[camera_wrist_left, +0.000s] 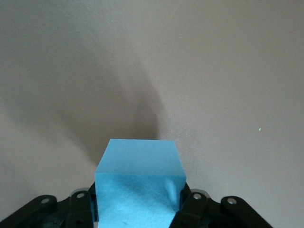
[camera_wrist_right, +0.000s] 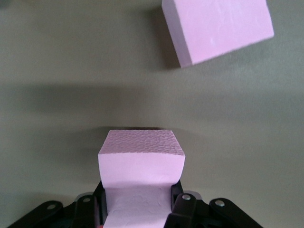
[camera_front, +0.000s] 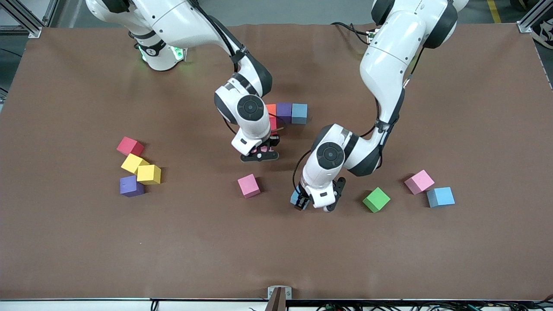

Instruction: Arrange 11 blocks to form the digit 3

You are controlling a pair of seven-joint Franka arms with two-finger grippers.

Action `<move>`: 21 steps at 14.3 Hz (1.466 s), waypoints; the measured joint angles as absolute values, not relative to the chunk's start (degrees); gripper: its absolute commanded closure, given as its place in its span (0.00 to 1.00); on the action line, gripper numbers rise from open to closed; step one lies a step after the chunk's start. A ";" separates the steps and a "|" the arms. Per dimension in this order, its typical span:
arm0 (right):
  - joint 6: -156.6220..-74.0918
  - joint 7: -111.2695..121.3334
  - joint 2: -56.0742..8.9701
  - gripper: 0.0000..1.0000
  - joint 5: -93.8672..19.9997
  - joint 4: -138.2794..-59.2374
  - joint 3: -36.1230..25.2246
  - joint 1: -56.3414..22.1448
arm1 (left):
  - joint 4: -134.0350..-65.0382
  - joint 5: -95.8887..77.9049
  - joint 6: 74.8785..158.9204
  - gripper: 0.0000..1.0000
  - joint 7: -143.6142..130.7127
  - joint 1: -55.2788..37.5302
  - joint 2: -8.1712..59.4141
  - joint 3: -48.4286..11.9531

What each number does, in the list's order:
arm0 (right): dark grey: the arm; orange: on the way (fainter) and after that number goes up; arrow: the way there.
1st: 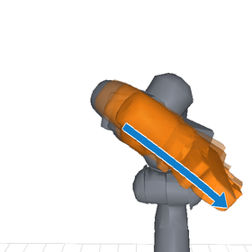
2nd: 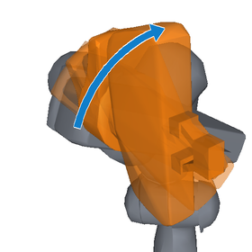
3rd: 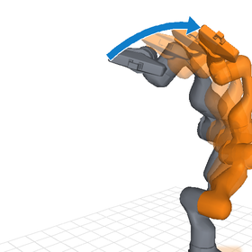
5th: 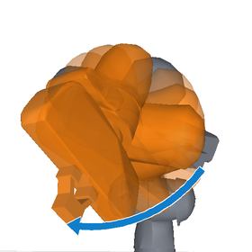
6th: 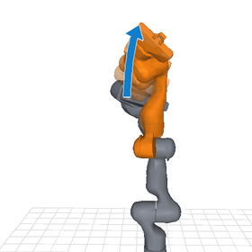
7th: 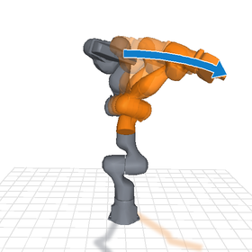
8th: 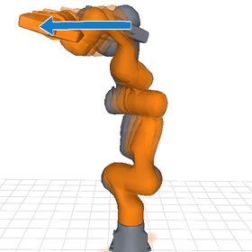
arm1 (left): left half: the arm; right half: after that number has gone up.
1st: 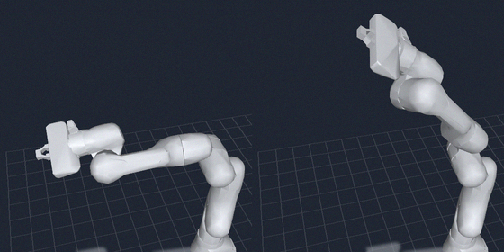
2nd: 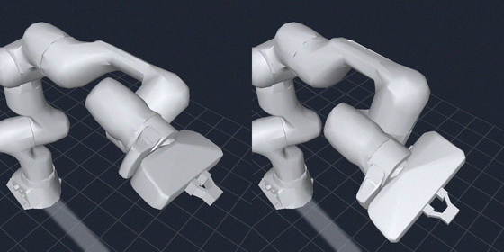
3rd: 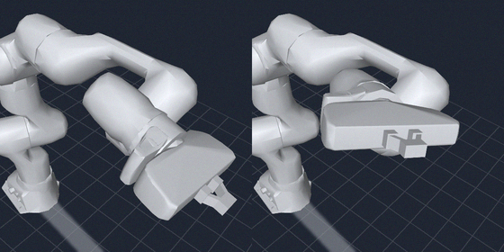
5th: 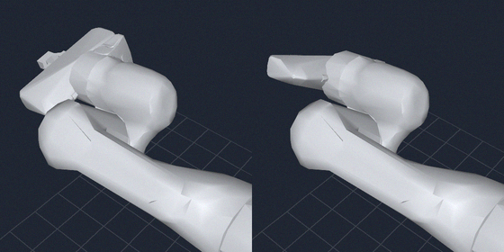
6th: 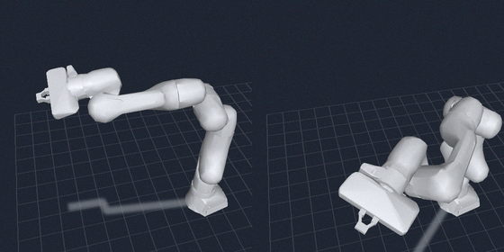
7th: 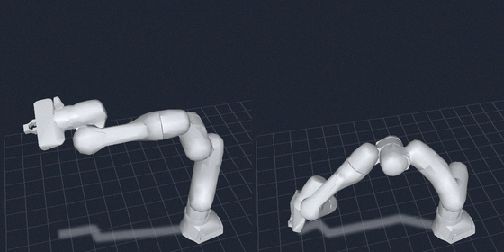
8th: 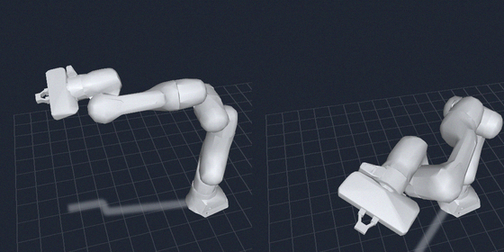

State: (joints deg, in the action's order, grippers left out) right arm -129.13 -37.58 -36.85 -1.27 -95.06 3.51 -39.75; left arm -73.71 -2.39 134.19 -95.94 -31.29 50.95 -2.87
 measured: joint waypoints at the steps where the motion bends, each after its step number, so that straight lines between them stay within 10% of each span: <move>1: -129.12 -37.58 -37.46 0.68 -1.27 -94.59 3.47 -39.78 | -73.71 -2.39 133.21 0.83 -98.87 -31.21 50.20 -2.83; 21: -128.24 -37.93 -38.83 0.59 -1.06 -94.16 2.61 -44.06 | -81.16 -2.39 125.01 0.82 -109.17 -29.66 40.60 -2.91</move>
State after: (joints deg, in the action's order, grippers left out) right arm -128.24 -37.93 -38.83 -1.06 -94.16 2.61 -44.06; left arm -81.16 -2.39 125.01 -109.17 -29.66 40.60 -2.91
